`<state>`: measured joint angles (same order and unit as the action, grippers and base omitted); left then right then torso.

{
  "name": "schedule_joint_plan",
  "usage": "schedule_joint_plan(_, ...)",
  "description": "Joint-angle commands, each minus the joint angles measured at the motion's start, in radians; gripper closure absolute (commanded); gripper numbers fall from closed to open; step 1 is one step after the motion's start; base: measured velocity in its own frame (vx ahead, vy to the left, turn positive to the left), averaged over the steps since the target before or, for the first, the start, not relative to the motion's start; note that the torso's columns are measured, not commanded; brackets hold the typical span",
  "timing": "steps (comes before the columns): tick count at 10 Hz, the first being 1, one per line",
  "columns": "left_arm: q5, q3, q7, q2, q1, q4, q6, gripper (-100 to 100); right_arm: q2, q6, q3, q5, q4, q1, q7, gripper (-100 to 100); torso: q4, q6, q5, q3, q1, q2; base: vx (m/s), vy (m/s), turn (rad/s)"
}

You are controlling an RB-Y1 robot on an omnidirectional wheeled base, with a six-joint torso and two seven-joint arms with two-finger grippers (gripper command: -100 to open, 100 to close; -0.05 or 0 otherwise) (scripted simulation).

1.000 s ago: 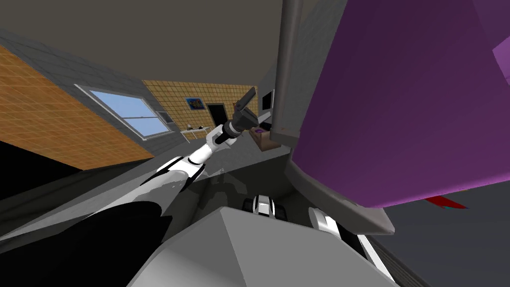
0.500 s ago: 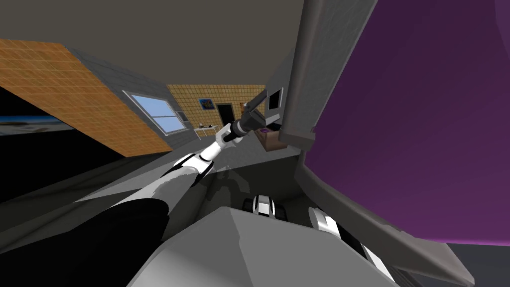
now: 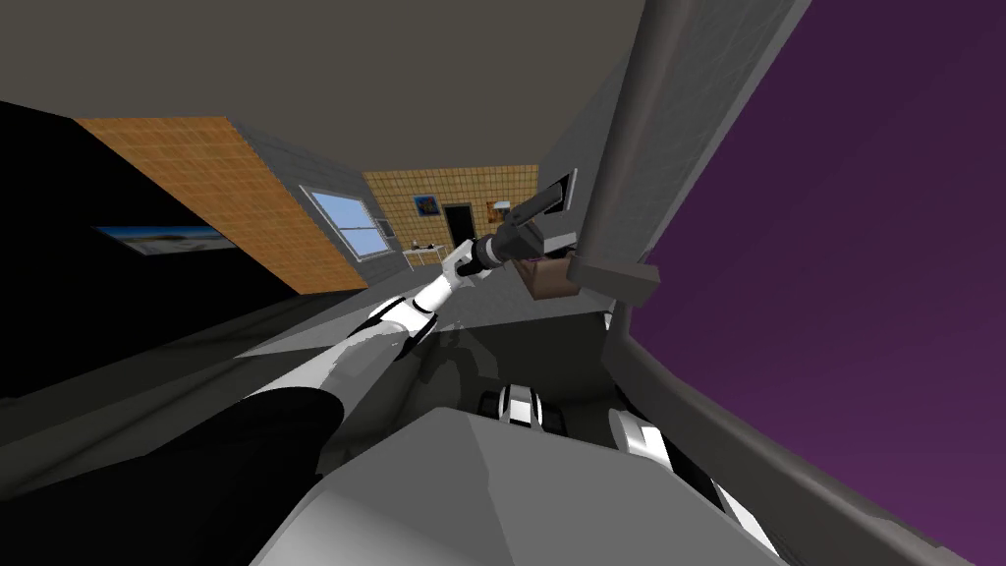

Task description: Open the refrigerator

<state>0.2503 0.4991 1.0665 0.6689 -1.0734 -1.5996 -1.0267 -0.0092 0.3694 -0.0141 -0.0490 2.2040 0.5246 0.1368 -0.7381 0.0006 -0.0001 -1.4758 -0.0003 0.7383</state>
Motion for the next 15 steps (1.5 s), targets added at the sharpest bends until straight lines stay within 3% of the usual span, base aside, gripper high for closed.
schedule_joint_plan(1, 0.027, 0.002, 0.020, -0.056, -0.039, 0.078, -0.046, -100, 0.000, 0.000, 0.000, 0.000, 0.000, 0.000, 0.000, 0, 0.000, 0.000, 0.000, 0.000, 0.000, -0.001, 0.000, 0.003, -0.012)
schedule_joint_plan(2, 0.027, 0.002, 0.020, -0.056, -0.039, 0.090, -0.046, -100, 0.000, 0.000, 0.000, 0.000, 0.000, 0.000, 0.000, 0, 0.001, 0.000, 0.000, -0.001, -0.001, -0.001, 0.001, 0.001, -0.015)
schedule_joint_plan(3, 0.078, 0.051, 0.069, -0.105, -0.086, 0.128, -0.095, -100, 0.000, 0.000, 0.000, 0.000, 0.000, 0.000, 0.000, 0, 0.001, -0.001, 0.000, -0.001, 0.000, -0.001, -0.023, -0.006, 0.311)
schedule_joint_plan(5, 0.130, 0.051, 0.117, -0.151, -0.139, 0.194, -0.142, -100, 0.000, 0.000, 0.000, 0.000, 0.000, 0.001, 0.000, 0, 0.003, -0.005, 0.000, -0.001, 0.000, -0.003, -0.021, -0.011, 0.349)
schedule_joint_plan(6, 0.141, 0.051, 0.117, -0.174, -0.153, 0.229, -0.156, -100, 0.000, 0.000, 0.000, 0.000, 0.000, 0.001, 0.000, 0, 0.005, -0.004, 0.000, -0.002, 0.001, -0.006, -0.004, -0.006, 0.088)
schedule_joint_plan(8, 0.141, 0.051, 0.117, -0.191, -0.153, 0.229, -0.156, -100, 0.000, 0.000, 0.000, 0.000, 0.000, 0.004, 0.000, 0, 0.003, 0.007, -0.003, -0.002, -0.003, -0.003, 0.010, 0.009, 0.000)
schedule_joint_plan(9, 0.186, 0.079, 0.163, -0.223, -0.203, 0.298, -0.188, -100, 0.000, 0.000, 0.000, 0.000, 0.000, 0.005, 0.000, 0, 0.003, 0.008, -0.005, 0.000, -0.007, -0.001, -0.010, 0.006, 0.409)
schedule_joint_plan(10, 0.208, 0.090, 0.178, -0.253, -0.243, 0.353, -0.203, -100, 0.000, 0.000, 0.000, 0.000, 0.000, 0.007, 0.000, 0, 0.005, 0.005, -0.005, 0.001, -0.007, 0.000, -0.024, -0.010, 0.444)
schedule_joint_plan(11, 0.233, 0.098, 0.206, -0.268, -0.266, 0.367, -0.203, -100, 0.000, 0.000, 0.000, 0.000, 0.000, 0.008, 0.000, 0, 0.009, 0.001, -0.005, 0.000, -0.005, -0.005, -0.024, -0.019, 0.191)
schedule_joint_plan(12, 0.255, 0.099, 0.214, -0.284, -0.266, 0.367, -0.215, -100, 0.000, 0.000, 0.000, 0.000, 0.000, 0.010, 0.000, 0, 0.010, 0.006, -0.006, 0.000, -0.005, -0.007, -0.004, -0.012, 0.003)
schedule_joint_plan(15, 0.255, 0.099, 0.214, -0.302, -0.266, 0.367, -0.220, -100, 0.000, 0.000, 0.000, 0.000, 0.000, 0.017, 0.000, 0, 0.011, 0.009, -0.007, 0.000, -0.005, -0.007, 0.004, 0.000, -0.023)
